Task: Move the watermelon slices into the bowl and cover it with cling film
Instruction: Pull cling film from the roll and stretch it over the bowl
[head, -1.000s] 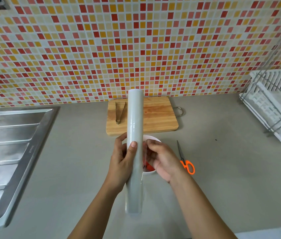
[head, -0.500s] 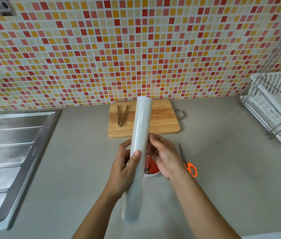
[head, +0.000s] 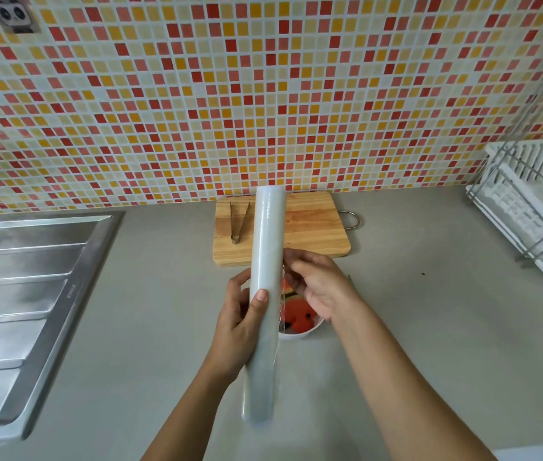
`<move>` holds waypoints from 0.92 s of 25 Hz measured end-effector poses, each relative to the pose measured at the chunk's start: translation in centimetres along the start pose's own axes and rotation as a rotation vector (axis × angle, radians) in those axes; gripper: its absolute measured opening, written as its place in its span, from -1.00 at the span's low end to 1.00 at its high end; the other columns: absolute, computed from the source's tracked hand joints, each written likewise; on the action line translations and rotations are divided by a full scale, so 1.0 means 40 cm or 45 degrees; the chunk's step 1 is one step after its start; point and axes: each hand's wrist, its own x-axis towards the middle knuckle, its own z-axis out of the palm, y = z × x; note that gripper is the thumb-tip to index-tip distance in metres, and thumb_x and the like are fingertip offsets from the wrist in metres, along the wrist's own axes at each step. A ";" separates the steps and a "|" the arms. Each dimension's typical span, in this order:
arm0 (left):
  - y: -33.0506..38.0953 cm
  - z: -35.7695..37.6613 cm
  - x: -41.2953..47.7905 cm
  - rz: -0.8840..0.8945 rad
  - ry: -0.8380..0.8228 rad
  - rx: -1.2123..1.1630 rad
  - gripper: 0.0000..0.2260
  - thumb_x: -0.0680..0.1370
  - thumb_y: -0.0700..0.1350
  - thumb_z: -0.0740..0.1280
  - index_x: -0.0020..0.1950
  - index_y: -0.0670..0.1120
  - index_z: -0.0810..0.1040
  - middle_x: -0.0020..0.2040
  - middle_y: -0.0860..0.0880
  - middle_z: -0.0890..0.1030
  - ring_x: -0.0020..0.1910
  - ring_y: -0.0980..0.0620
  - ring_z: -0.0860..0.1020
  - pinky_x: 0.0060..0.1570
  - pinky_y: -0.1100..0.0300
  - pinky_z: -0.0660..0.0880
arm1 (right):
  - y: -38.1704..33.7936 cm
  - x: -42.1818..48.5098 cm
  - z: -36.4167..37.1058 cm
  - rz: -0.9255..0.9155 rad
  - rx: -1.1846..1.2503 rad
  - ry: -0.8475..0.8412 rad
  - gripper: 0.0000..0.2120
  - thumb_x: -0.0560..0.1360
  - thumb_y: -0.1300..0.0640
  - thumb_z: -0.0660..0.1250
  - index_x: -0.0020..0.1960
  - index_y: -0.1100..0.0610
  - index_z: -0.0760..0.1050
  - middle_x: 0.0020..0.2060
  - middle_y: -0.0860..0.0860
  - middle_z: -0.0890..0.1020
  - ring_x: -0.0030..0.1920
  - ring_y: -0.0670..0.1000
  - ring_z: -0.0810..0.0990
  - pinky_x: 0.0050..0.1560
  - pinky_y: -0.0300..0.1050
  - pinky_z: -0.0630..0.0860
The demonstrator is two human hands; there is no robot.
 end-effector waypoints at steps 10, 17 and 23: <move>0.027 0.002 0.011 0.036 0.010 0.005 -0.70 0.52 0.13 0.19 0.25 0.17 0.35 -0.14 0.10 0.63 -0.31 0.10 0.64 -0.36 0.31 0.53 | -0.017 -0.016 0.010 0.003 0.095 -0.004 -0.87 0.48 0.31 0.31 -0.22 0.18 0.55 -0.44 -0.05 0.66 -0.40 -0.17 0.63 -0.36 -0.34 0.56; 0.027 0.011 0.009 0.045 0.021 -0.027 -0.66 0.53 0.16 0.20 0.28 0.16 0.34 -0.12 0.04 0.64 -0.27 0.02 0.64 -0.32 0.24 0.56 | -0.014 -0.038 0.004 -0.102 -0.013 -0.062 -0.83 0.48 0.32 0.31 -0.26 0.15 0.56 -0.41 -0.07 0.65 -0.36 -0.19 0.62 -0.29 -0.36 0.55; 0.017 0.021 0.000 0.018 0.041 -0.026 -0.67 0.55 0.15 0.19 0.29 0.11 0.35 -0.12 0.12 0.62 -0.22 0.07 0.63 -0.28 0.26 0.55 | -0.036 -0.054 0.006 0.001 -0.124 -0.101 -0.73 0.57 0.31 0.16 -0.27 0.11 0.45 -0.41 -0.06 0.52 -0.39 -0.17 0.47 -0.37 -0.39 0.44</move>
